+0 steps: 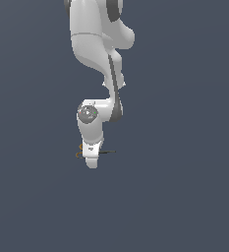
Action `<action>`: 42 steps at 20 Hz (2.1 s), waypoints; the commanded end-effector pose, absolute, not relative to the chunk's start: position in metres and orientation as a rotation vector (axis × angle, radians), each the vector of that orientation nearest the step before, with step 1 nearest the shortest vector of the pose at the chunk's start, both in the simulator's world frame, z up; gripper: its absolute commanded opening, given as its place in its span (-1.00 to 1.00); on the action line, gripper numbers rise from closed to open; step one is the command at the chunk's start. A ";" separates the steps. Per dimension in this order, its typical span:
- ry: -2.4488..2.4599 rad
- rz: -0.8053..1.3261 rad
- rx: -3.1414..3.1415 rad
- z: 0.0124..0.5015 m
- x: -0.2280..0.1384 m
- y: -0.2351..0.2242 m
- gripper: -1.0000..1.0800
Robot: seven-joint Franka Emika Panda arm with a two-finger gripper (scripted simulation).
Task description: Pick up the object and move it to a goal position.
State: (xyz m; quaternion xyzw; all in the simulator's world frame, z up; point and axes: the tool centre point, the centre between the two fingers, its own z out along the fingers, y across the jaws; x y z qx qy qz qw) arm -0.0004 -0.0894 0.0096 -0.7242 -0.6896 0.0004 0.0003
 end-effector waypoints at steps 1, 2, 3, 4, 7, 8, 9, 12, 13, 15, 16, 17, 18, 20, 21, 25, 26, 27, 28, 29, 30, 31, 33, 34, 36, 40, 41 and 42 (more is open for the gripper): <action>-2.167 0.000 -2.275 0.012 0.000 -0.088 -1.00; -2.167 0.000 -2.275 0.014 0.000 -0.087 -1.00; -2.167 0.000 -2.275 0.016 0.000 -0.086 -1.00; -2.167 0.000 -2.275 0.019 -0.001 -0.084 -1.00; -2.167 0.001 -2.275 0.030 -0.001 -0.077 -1.00; -2.168 0.001 -2.275 0.035 -0.002 -0.074 -1.00; -2.168 0.001 -2.275 0.040 -0.002 -0.071 -1.00; -2.168 0.002 -2.275 0.060 -0.003 -0.059 -1.00; -2.168 0.002 -2.275 0.068 -0.003 -0.054 -1.00; -2.169 0.003 -2.274 0.086 -0.004 -0.043 -1.00; -2.169 0.003 -2.274 0.095 -0.005 -0.038 -1.00; -2.169 0.004 -2.274 0.105 -0.005 -0.032 -1.00; -2.169 0.004 -2.274 0.116 -0.006 -0.025 -1.00; -2.170 0.004 -2.274 0.138 -0.007 -0.012 -1.00; -2.170 0.004 -2.274 0.149 -0.008 -0.006 -1.00; -2.170 0.004 -2.273 0.192 -0.010 0.021 -1.00; -2.170 0.004 -2.273 0.203 -0.010 0.027 -1.00; -2.171 0.004 -2.272 0.214 -0.010 0.034 -1.00; -2.171 0.004 -2.272 0.225 -0.011 0.040 -1.00; -2.171 0.004 -2.272 0.236 -0.011 0.047 -1.00; -2.171 0.004 -2.272 0.247 -0.012 0.053 -1.00; -2.171 0.004 -2.272 0.258 -0.012 0.060 -1.00; -2.170 0.003 -2.272 0.279 -0.012 0.072 -1.00; -2.170 0.003 -2.272 0.290 -0.013 0.079 -1.00; -2.170 0.002 -2.272 0.311 -0.013 0.091 -1.00; -2.169 0.002 -2.272 0.353 -0.013 0.115 -1.00; -2.168 0.001 -2.273 0.363 -0.013 0.121 -1.00; -2.168 0.001 -2.273 0.373 -0.013 0.127 -1.00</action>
